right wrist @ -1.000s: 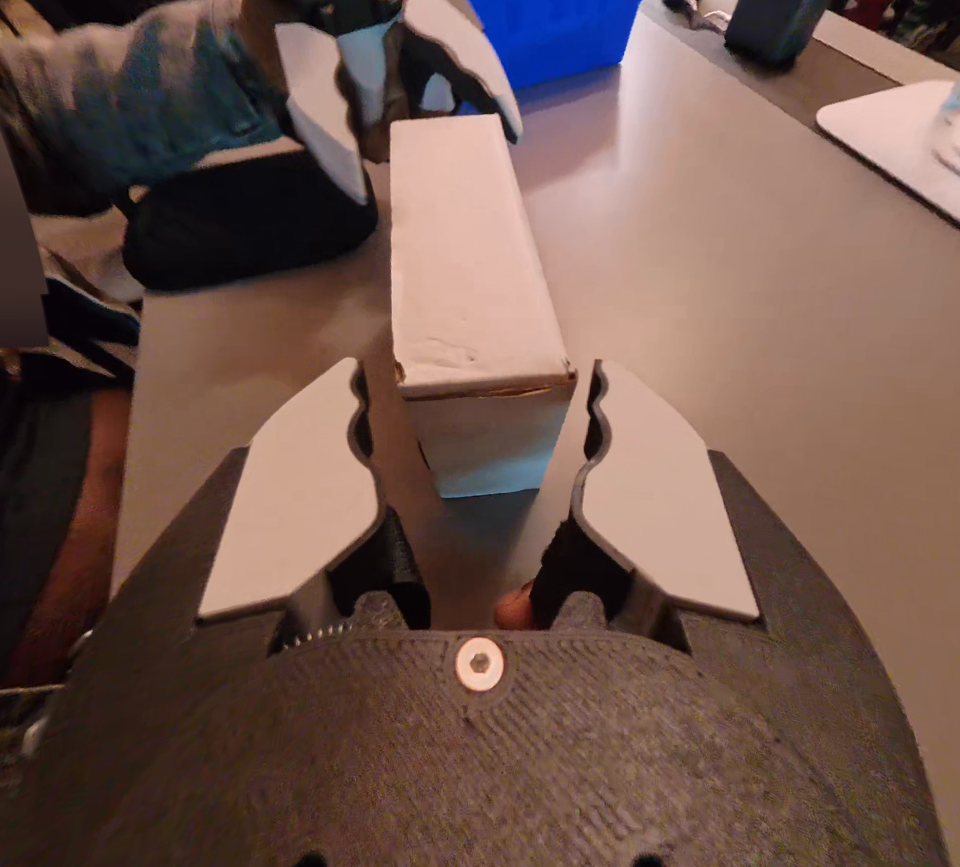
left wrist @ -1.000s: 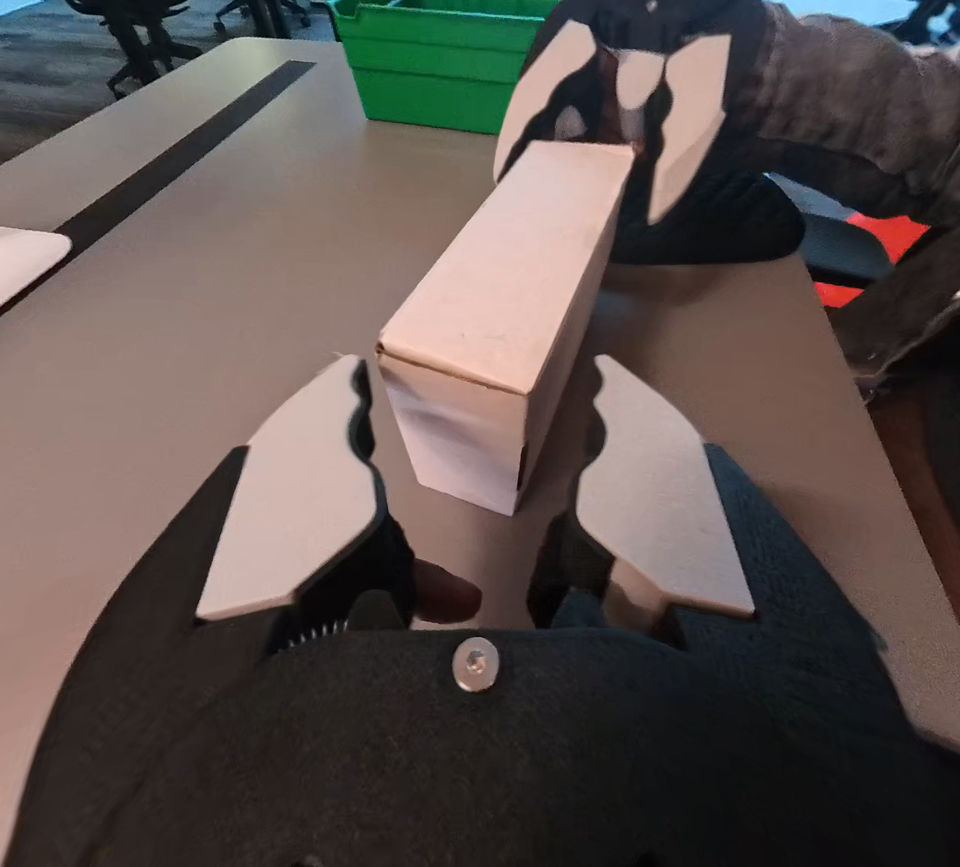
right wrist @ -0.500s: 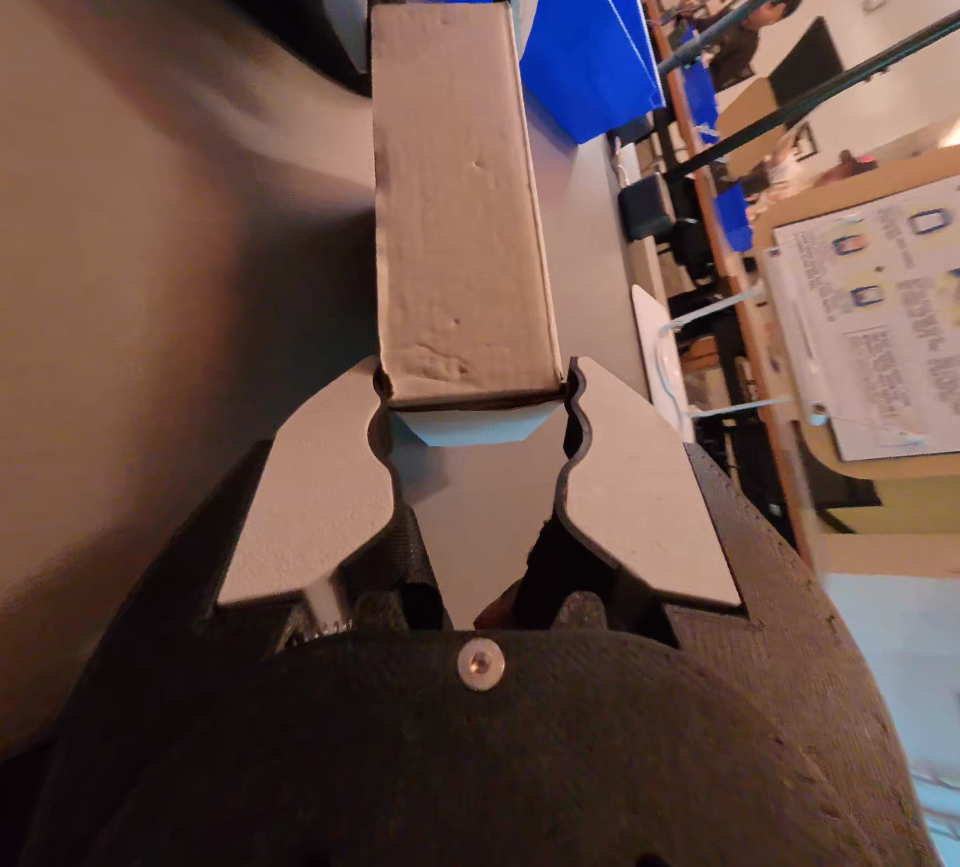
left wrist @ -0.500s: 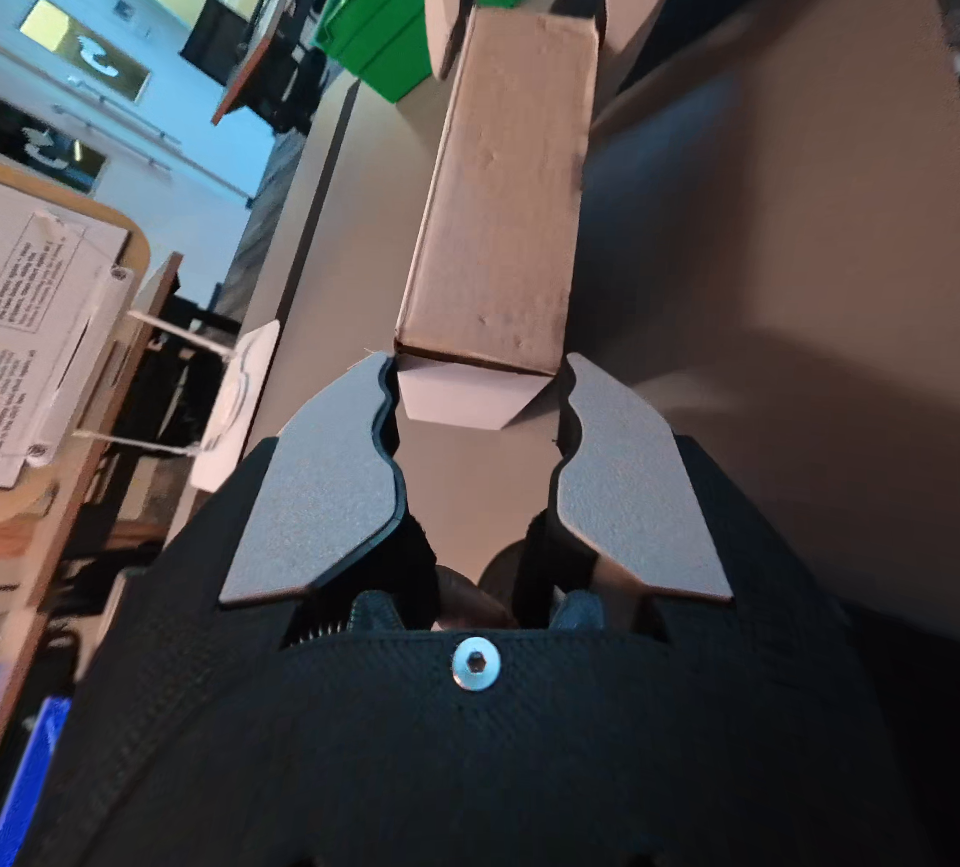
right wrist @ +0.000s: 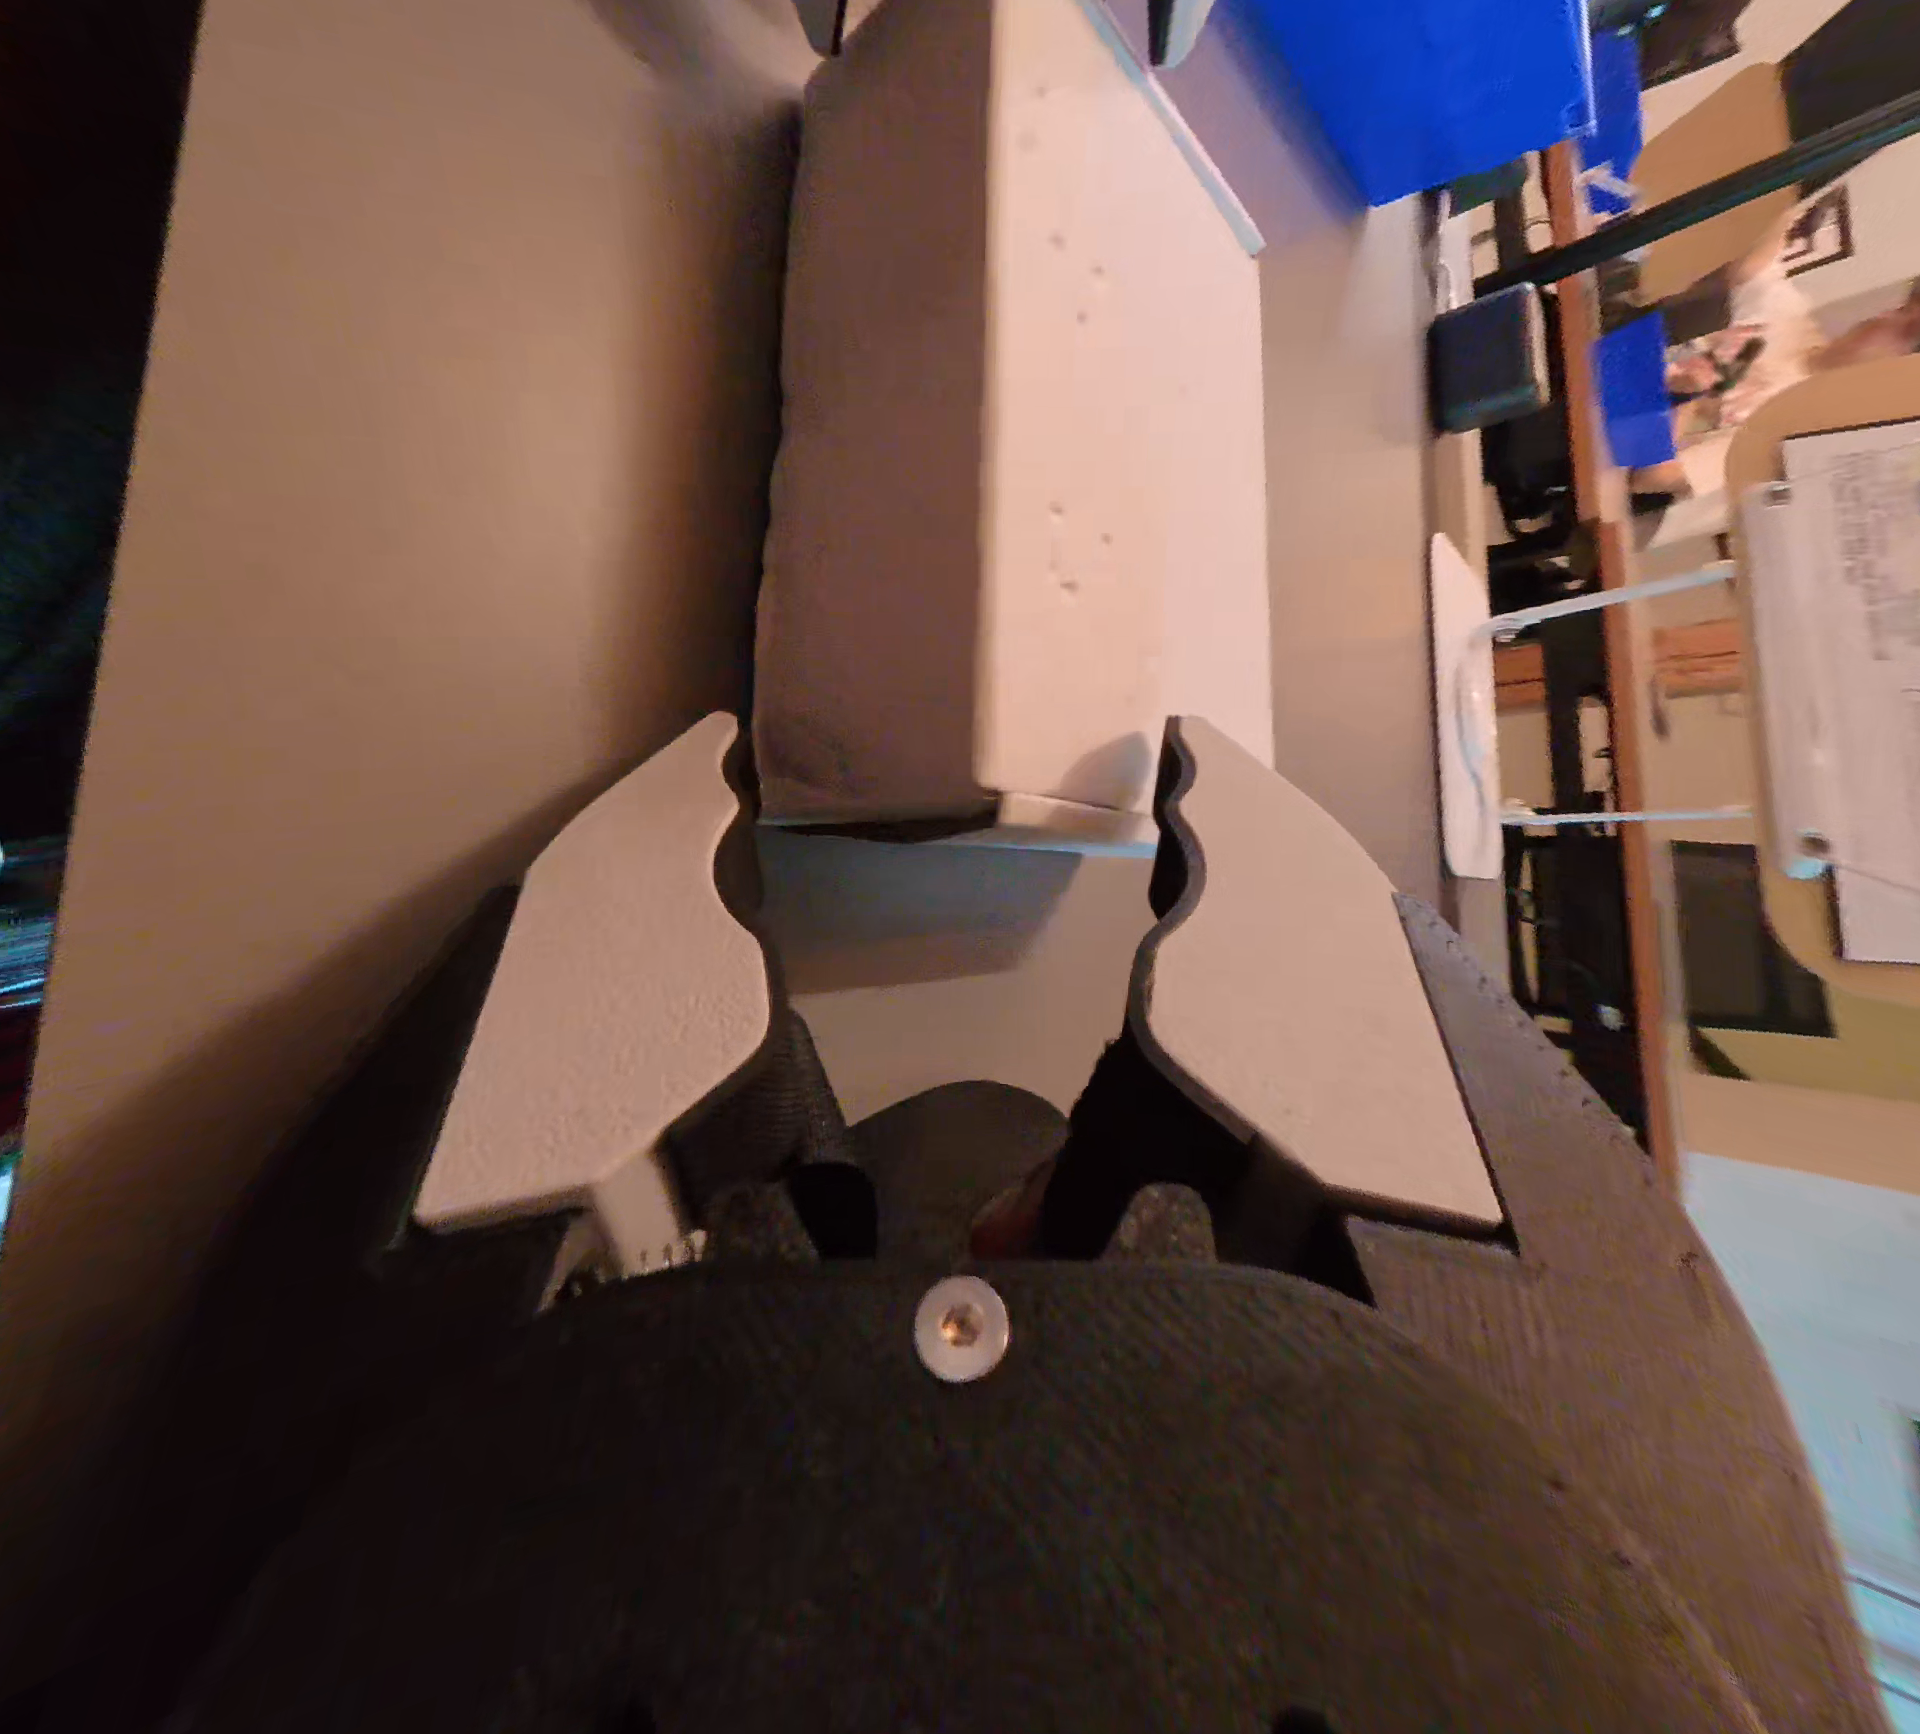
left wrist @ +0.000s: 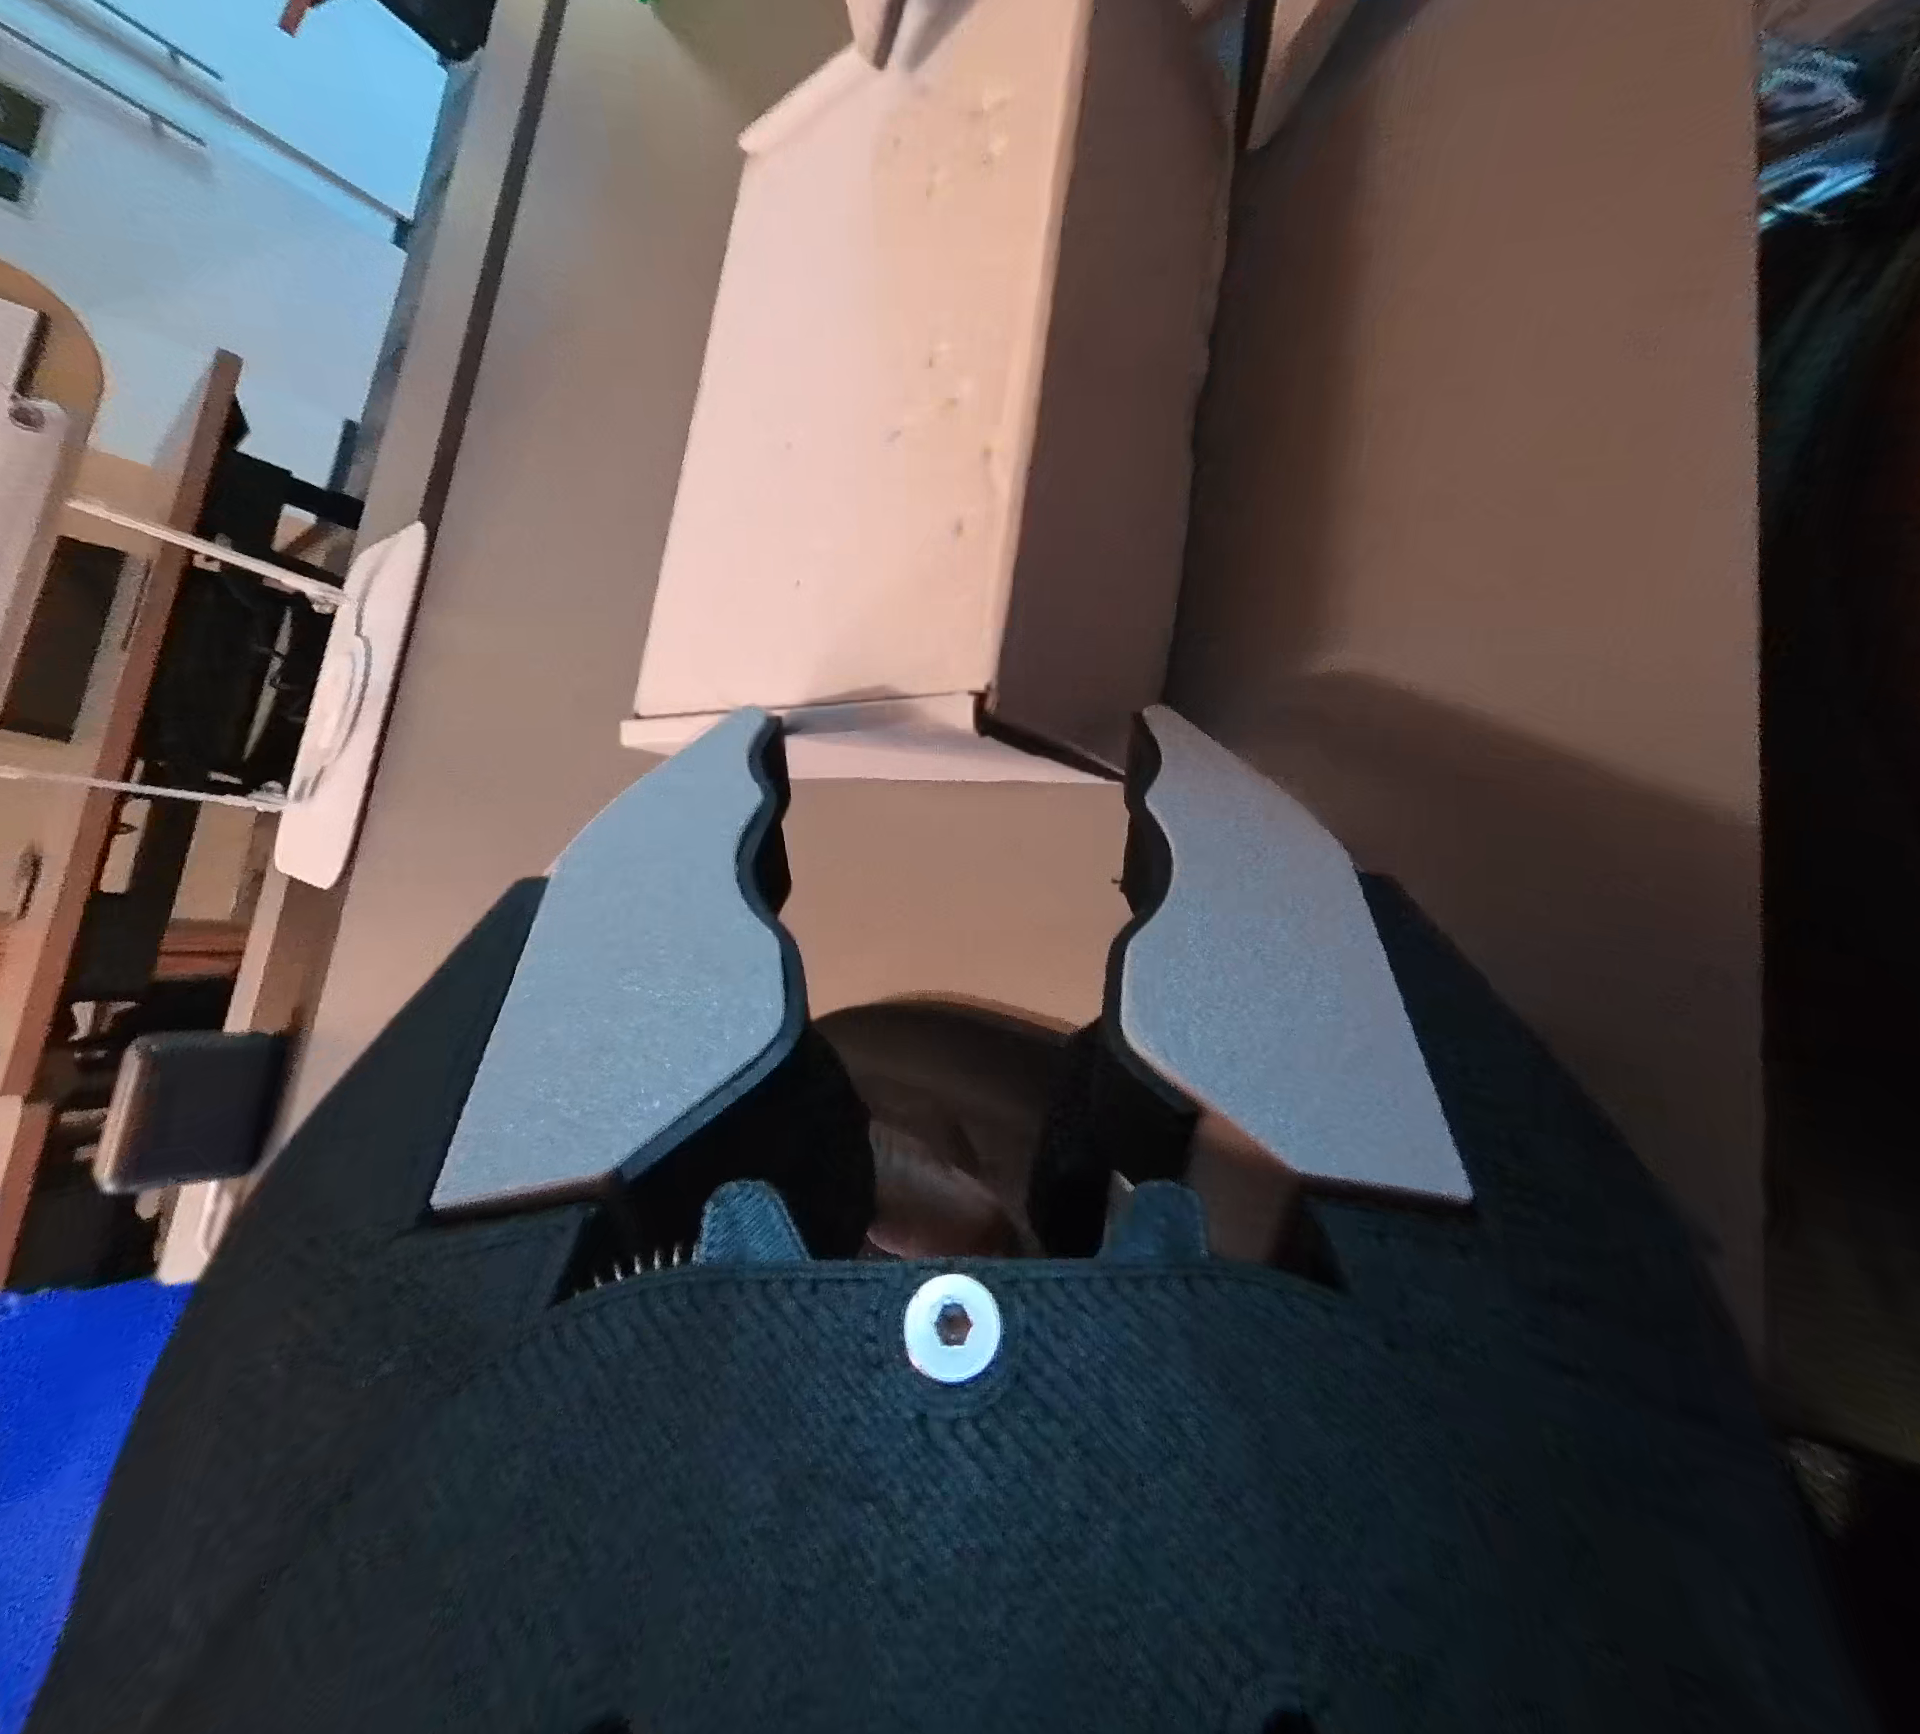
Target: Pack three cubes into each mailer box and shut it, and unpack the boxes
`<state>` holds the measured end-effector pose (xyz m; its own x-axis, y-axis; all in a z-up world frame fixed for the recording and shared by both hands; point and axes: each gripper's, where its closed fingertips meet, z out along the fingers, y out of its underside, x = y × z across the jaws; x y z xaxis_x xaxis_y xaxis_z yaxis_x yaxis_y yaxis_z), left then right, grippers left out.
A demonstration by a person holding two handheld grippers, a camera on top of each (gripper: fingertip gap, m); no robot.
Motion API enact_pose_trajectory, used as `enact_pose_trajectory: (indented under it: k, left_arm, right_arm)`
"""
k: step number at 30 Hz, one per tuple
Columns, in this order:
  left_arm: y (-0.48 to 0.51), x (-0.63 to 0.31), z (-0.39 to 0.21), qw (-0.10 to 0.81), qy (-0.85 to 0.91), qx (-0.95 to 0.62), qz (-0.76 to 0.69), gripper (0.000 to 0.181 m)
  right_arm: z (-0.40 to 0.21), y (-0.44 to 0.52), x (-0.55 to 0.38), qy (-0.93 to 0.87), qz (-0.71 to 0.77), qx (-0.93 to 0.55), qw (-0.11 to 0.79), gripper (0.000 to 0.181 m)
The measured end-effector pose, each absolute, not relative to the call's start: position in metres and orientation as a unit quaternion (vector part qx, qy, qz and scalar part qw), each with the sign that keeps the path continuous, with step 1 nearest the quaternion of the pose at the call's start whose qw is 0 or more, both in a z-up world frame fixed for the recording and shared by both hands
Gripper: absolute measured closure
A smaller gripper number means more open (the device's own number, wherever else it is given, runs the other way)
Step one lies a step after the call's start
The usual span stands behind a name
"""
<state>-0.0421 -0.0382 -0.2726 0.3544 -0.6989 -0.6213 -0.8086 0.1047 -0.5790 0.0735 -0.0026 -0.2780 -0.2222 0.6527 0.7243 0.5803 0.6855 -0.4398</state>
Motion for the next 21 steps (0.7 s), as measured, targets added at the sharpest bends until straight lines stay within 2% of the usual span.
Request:
enact_pose_trajectory:
  k: [2, 4, 6, 9, 12, 17, 21]
  left_arm:
    - [-0.038, -0.044, -0.272, 0.484, 0.556, -0.674, 0.041, 0.119]
    - [-0.038, -0.047, -0.263, 0.495, 0.522, -0.695, -0.007, 0.105]
    - [-0.036, -0.052, -0.249, 0.507, 0.464, -0.721, -0.086, 0.092]
    - [-0.024, -0.066, -0.235, 0.514, 0.369, -0.752, -0.185, 0.068]
    - [-0.008, -0.082, -0.232, 0.523, 0.301, -0.769, -0.211, 0.055]
    - [-0.007, -0.086, -0.225, 0.545, 0.292, -0.755, -0.216, 0.054]
    - [-0.008, -0.085, -0.227, 0.546, 0.297, -0.753, -0.218, 0.055]
  right_arm:
    - [-0.278, -0.004, 0.076, -0.782, 0.062, -0.414, 0.462, 0.097]
    - [-0.278, -0.009, 0.082, -0.779, 0.121, -0.462, 0.407, 0.073]
    - [-0.27, -0.012, 0.084, -0.754, 0.191, -0.533, 0.333, 0.038]
    - [-0.244, -0.008, 0.072, -0.728, 0.243, -0.577, 0.279, 0.035]
    - [-0.234, 0.002, 0.048, -0.755, 0.203, -0.569, 0.254, 0.035]
    - [-0.266, 0.009, 0.019, -0.784, 0.128, -0.595, 0.124, 0.035]
    - [-0.276, 0.008, 0.005, -0.797, 0.081, -0.59, 0.097, 0.035]
